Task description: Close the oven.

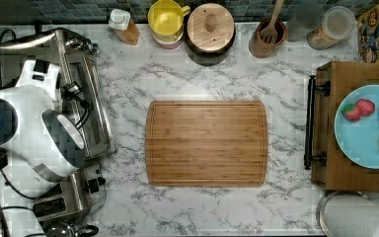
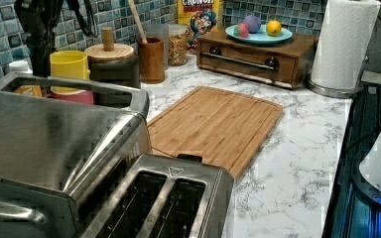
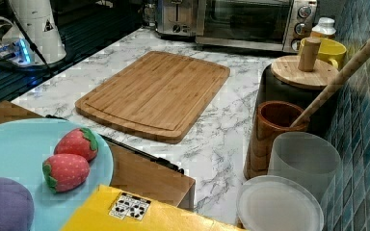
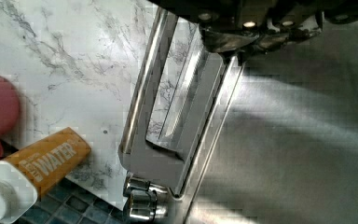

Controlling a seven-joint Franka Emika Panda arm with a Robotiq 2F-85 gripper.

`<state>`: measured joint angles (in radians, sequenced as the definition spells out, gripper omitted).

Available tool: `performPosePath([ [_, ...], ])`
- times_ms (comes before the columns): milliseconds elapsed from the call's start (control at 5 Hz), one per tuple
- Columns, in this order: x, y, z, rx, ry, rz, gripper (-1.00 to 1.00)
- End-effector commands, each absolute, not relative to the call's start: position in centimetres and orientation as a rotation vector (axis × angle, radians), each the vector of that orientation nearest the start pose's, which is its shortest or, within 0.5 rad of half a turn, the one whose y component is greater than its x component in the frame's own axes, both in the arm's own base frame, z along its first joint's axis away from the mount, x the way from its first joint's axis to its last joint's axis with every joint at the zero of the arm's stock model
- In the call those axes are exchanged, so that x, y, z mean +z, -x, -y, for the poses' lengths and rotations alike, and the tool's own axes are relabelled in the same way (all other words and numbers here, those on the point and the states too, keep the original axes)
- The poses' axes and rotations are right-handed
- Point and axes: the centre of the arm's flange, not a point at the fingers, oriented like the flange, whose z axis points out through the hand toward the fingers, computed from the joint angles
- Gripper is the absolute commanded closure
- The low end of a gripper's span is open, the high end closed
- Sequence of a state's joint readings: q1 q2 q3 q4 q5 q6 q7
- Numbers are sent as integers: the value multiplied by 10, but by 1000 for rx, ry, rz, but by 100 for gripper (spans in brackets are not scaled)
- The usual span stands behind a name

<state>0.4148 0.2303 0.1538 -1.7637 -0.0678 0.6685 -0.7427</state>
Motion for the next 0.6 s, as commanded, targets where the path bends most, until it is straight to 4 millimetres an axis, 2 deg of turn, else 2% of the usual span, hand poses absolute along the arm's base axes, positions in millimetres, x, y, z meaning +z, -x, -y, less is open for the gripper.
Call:
performPosePath([
  [200,535,-556,-297,-522,2992,591,100],
  [600,535,-556,-297,-522,2992,591,100],
])
